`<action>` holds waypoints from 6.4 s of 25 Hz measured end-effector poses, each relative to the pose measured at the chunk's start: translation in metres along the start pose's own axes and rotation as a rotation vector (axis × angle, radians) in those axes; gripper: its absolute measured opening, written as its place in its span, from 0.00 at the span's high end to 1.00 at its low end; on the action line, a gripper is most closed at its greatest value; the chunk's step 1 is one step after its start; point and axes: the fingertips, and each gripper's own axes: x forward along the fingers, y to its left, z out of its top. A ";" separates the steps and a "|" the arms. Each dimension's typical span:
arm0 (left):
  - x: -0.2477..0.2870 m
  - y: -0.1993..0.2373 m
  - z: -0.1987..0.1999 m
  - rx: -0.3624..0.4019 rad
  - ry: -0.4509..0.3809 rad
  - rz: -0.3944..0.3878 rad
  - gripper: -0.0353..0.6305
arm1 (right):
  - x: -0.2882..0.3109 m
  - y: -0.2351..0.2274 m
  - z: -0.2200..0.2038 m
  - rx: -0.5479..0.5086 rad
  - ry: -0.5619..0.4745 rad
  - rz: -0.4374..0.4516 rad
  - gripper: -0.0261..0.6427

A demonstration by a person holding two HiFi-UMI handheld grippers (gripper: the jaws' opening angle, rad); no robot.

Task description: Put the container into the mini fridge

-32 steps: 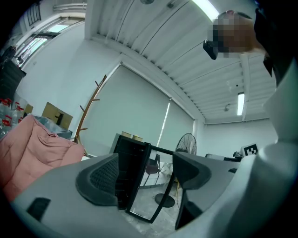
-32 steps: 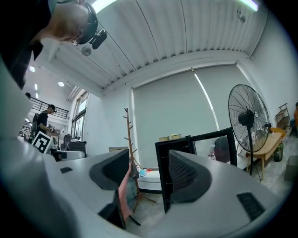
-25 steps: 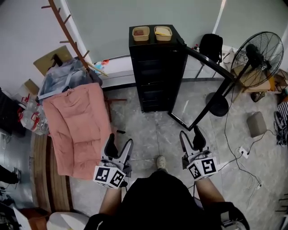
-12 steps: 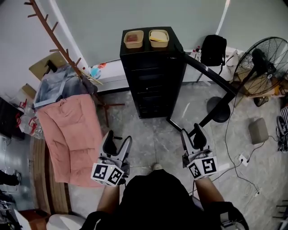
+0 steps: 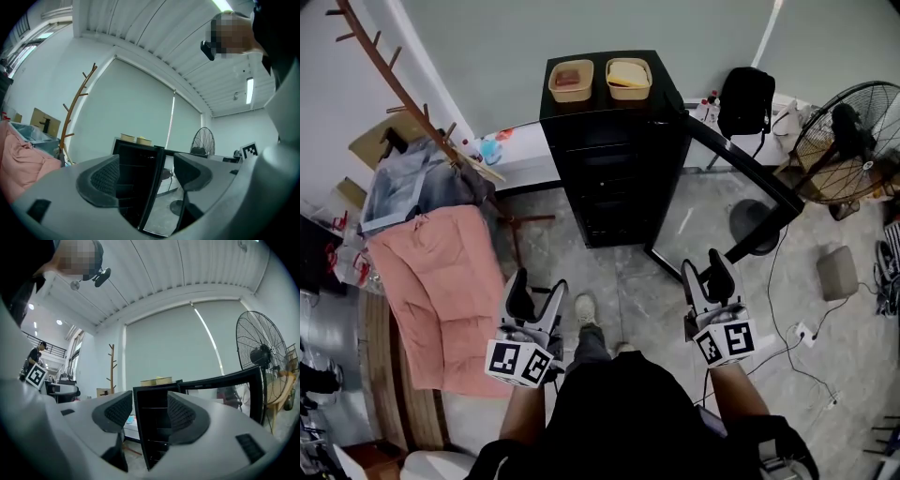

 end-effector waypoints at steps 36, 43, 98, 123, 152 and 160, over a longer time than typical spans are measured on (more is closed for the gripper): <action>0.214 0.143 0.056 0.033 -0.035 -0.364 0.41 | 0.261 0.043 0.024 0.073 -0.109 -0.024 0.62; 0.256 0.145 0.066 0.077 -0.017 -0.412 0.41 | 0.283 0.022 0.024 0.043 -0.075 -0.021 0.63; 0.362 0.087 0.045 1.051 0.352 -0.781 0.89 | 0.365 0.035 -0.016 0.626 0.152 0.318 0.62; 0.283 0.071 0.045 0.982 0.324 -0.843 0.89 | 0.400 0.081 -0.016 1.217 0.213 0.444 0.51; 0.213 0.088 0.028 0.319 0.218 -0.787 0.76 | 0.291 0.086 -0.022 1.320 0.036 0.501 0.63; 0.205 0.073 -0.007 0.264 0.280 -0.847 0.76 | 0.253 0.073 -0.047 1.321 -0.012 0.444 0.63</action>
